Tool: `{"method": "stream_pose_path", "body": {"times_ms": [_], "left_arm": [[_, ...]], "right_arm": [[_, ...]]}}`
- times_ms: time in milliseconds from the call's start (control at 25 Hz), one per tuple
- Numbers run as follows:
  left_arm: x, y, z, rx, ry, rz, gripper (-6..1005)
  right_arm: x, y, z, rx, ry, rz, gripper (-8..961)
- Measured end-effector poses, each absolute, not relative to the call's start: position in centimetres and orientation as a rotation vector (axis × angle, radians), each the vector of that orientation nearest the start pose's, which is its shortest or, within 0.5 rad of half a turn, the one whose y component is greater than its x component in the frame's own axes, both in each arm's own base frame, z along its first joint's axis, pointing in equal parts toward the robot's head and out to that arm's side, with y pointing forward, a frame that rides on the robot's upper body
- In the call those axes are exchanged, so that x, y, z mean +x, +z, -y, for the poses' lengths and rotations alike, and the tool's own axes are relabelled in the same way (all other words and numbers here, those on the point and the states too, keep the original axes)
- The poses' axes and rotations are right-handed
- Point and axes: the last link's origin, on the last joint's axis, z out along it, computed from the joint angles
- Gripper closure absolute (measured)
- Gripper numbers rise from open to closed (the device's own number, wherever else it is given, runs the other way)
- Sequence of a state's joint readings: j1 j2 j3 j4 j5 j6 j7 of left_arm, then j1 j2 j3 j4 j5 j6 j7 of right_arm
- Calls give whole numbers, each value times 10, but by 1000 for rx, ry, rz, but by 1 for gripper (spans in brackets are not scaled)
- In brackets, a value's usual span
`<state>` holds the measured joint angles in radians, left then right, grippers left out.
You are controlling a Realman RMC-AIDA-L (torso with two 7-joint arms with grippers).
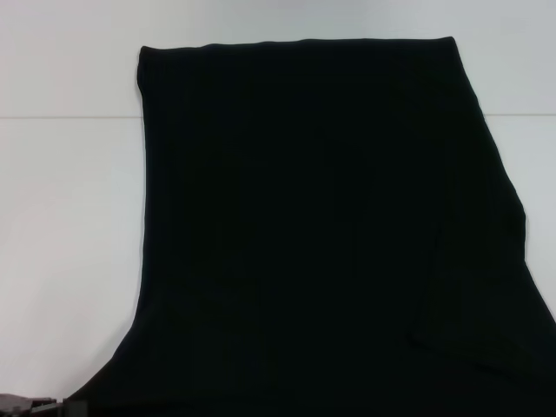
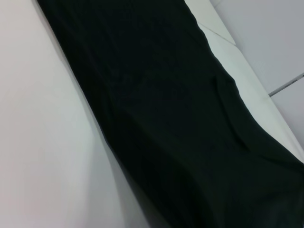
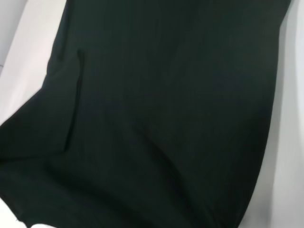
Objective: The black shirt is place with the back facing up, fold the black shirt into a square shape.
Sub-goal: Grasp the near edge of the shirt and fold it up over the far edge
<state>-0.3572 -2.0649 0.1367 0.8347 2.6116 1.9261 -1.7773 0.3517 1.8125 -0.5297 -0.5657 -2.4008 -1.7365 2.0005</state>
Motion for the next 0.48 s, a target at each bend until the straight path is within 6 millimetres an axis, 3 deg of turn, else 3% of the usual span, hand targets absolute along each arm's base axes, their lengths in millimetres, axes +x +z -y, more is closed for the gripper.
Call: {"method": "stream_pose_path", "body": {"times_ms": [120,280,480], "left_arm": [[-357,53,-215,-2462,-535,1631,935],[-346,54,-237,-2489,-574,1577,928],[-329,60,-292,-2472,-604,1479,919]], "right_arm": [[388,92,-237,-2368,284,-1832,897],[383,91,-249,-2350,357,-1788,897],[370,93,-281,-2304,466,-1693,896]]}}
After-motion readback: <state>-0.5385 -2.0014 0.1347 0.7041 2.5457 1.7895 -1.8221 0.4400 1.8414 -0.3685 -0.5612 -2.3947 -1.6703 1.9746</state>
